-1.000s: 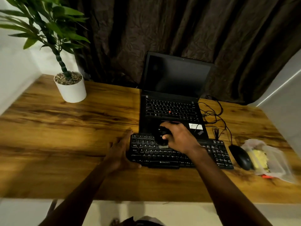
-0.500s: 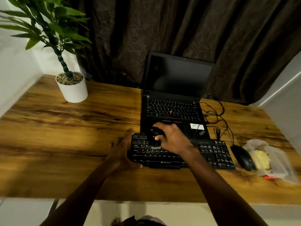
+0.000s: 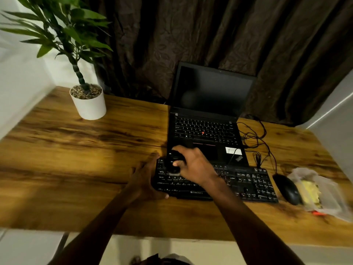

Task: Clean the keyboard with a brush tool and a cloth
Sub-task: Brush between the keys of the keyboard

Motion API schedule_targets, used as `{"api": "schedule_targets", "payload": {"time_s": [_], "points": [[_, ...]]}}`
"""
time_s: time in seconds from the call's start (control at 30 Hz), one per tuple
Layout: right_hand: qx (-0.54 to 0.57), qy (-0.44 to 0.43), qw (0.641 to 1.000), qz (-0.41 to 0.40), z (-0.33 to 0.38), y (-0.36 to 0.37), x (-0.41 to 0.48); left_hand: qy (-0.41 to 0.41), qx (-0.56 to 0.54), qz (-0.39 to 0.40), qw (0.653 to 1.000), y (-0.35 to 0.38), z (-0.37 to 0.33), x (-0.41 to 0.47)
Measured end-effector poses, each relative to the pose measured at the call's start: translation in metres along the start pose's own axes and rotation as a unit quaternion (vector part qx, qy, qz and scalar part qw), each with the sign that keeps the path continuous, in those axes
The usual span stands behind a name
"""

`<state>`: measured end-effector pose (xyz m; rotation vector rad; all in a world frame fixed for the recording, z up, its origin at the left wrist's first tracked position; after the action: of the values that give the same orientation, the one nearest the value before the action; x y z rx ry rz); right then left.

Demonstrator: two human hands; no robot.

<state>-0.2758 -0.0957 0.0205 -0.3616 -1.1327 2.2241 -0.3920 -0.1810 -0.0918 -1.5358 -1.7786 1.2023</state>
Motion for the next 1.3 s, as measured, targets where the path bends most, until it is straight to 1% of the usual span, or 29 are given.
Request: {"api": "schedule_targets", "payload": {"time_s": [0.07, 0.13, 0.27, 0.33, 0.47, 0.57, 0.8, 1.03, 1.17, 1.23, 1.3], "points": [[0.035, 0.001, 0.999, -0.011, 0.003, 0.007, 0.003, -0.002, 0.003, 0.005, 1.0, 0.001, 0.001, 0.0], [0.041, 0.01, 0.999, -0.013, -0.001, 0.006, 0.004, 0.001, 0.001, 0.006, 1.0, 0.002, 0.002, 0.0], [-0.025, 0.012, 1.0, 0.008, -0.008, -0.006, 0.0, 0.003, -0.018, 0.006, 1.0, 0.002, 0.003, 0.0], [-0.031, 0.009, 0.999, 0.012, -0.005, -0.005, 0.003, 0.001, -0.016, 0.003, 1.0, 0.001, 0.002, 0.0], [0.028, -0.001, 1.0, 0.006, 0.01, 0.014, 0.009, -0.005, 0.001, -0.006, 1.0, -0.001, -0.002, -0.002], [0.06, 0.006, 0.998, -0.014, 0.013, 0.017, 0.009, -0.008, 0.011, -0.003, 1.0, -0.002, -0.003, -0.002], [-0.037, -0.013, 0.999, 0.004, 0.005, 0.006, 0.011, -0.007, -0.01, -0.019, 1.0, -0.002, 0.002, -0.003], [0.058, -0.009, 0.998, -0.01, 0.013, 0.021, 0.015, -0.001, -0.006, -0.032, 0.999, -0.006, -0.003, -0.007], [0.013, -0.004, 1.0, -0.011, -0.001, 0.002, 0.013, -0.005, -0.008, -0.018, 1.0, -0.005, -0.002, -0.007], [-0.016, 0.011, 0.999, -0.03, -0.009, -0.008, 0.013, -0.005, -0.007, -0.011, 1.0, -0.004, -0.003, -0.006], [-0.001, 0.019, 0.999, -0.044, -0.01, -0.01, 0.014, -0.005, -0.009, -0.013, 1.0, -0.006, -0.003, -0.006]]}}
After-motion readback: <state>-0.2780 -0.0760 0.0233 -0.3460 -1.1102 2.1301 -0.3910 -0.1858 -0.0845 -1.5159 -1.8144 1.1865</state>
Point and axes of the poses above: each hand's wrist, its own x-axis towards the middle knuckle, its own y-axis out of the palm, z = x × y, the point moved 9 cm from there along x, towards the middle knuckle, and after that the axes turned 6 degrees about x, right-handed, at the moved point
